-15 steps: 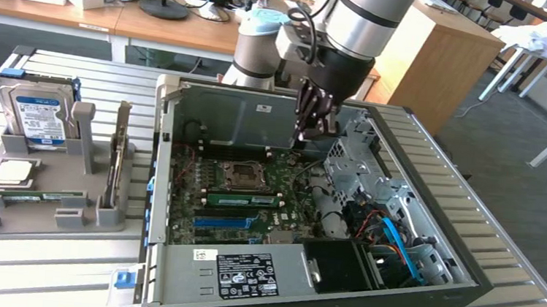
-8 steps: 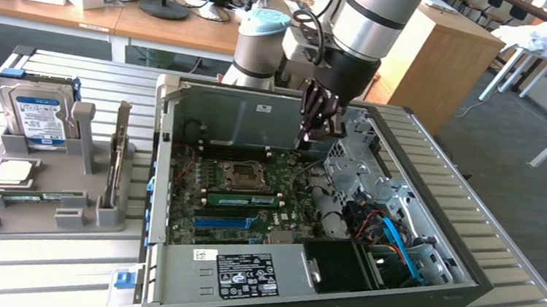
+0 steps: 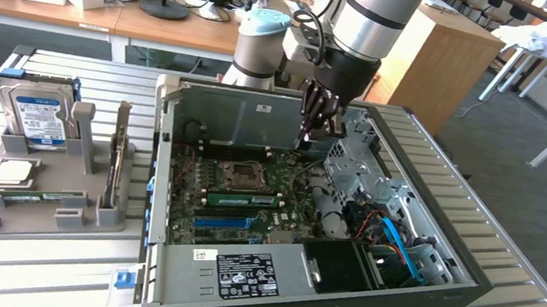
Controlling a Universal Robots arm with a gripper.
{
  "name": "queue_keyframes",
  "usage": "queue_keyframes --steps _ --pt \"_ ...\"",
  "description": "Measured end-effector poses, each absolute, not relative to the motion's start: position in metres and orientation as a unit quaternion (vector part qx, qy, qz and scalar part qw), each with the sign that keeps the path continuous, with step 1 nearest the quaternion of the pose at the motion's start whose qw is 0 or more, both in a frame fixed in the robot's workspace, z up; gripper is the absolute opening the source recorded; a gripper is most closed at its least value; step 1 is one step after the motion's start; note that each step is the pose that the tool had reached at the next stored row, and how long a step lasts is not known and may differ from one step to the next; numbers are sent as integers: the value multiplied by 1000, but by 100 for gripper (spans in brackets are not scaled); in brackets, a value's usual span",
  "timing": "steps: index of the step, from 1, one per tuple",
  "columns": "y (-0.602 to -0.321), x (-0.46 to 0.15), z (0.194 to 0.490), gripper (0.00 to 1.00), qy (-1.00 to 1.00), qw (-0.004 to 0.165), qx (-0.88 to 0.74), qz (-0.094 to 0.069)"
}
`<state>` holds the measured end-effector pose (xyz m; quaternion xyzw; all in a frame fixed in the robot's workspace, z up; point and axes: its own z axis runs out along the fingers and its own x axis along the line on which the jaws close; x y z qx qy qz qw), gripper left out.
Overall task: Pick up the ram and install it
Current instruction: 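Press down the ram until it locks into place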
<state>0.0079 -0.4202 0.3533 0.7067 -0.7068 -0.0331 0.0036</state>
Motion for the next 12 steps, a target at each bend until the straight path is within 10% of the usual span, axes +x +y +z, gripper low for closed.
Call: queue_keyframes --steps 12 --pt "-420 8 343 10 -707 2 707 -32"
